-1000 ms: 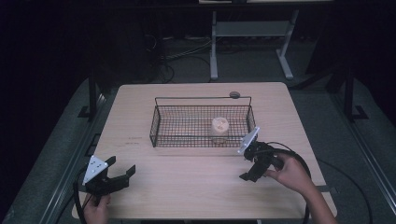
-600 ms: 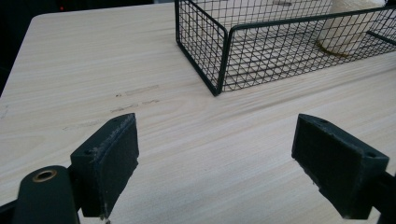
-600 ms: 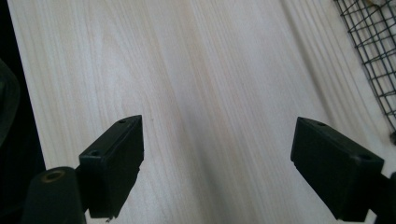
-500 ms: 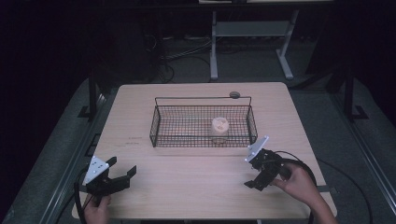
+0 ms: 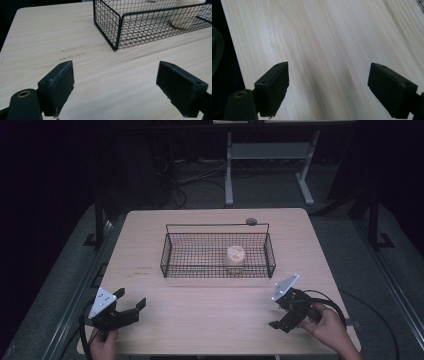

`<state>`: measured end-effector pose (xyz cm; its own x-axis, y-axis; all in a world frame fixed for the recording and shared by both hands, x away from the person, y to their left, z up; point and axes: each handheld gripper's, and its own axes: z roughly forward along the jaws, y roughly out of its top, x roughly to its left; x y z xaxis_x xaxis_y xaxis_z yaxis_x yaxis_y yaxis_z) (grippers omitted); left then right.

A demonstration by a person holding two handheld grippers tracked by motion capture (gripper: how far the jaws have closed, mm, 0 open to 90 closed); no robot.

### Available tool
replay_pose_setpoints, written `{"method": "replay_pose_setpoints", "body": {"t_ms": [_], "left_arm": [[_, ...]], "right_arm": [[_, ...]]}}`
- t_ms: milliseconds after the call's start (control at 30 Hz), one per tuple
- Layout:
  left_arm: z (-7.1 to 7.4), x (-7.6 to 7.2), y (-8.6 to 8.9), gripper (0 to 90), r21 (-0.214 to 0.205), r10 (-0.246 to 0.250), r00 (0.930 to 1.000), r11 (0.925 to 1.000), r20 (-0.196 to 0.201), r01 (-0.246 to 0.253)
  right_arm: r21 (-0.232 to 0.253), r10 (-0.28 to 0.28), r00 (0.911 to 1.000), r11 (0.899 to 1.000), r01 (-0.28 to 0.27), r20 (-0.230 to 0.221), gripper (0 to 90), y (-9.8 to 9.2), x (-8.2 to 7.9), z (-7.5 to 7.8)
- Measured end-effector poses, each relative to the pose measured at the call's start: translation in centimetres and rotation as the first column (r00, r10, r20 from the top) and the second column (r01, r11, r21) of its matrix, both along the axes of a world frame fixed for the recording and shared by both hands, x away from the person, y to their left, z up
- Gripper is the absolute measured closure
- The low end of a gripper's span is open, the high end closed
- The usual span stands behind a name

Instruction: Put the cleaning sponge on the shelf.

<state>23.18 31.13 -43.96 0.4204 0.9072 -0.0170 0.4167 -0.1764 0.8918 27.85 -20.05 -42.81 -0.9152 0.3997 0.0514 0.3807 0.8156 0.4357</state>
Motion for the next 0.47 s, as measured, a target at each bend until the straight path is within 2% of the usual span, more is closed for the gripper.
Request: {"method": "replay_pose_setpoints", "body": {"t_ms": [100, 333, 467], "left_arm": [[0.0, 0.0, -0.1, 13.9, -0.001, -0.001, 1.0, 1.0, 0.001, 0.001], [-0.1, 0.1, -0.2, 13.9, 0.011, -0.006, 1.0, 0.9999, -0.004, 0.006], [-0.1, 0.1, -0.3, 13.9, 0.01, -0.006, 1.0, 0.9999, -0.002, 0.006]], "right_arm": [[0.013, -0.011, 0.9999, 1.0, 0.011, -0.002, 16.6, -0.3, -0.4, -0.3], [0.028, -0.02, 0.9994, 0.999, 0.02, 0.026, 16.6, -0.6, -1.1, -0.4], [0.046, -0.042, 0.9964, 0.998, 0.039, 0.073, 16.6, -0.8, -1.6, 0.0]]}}
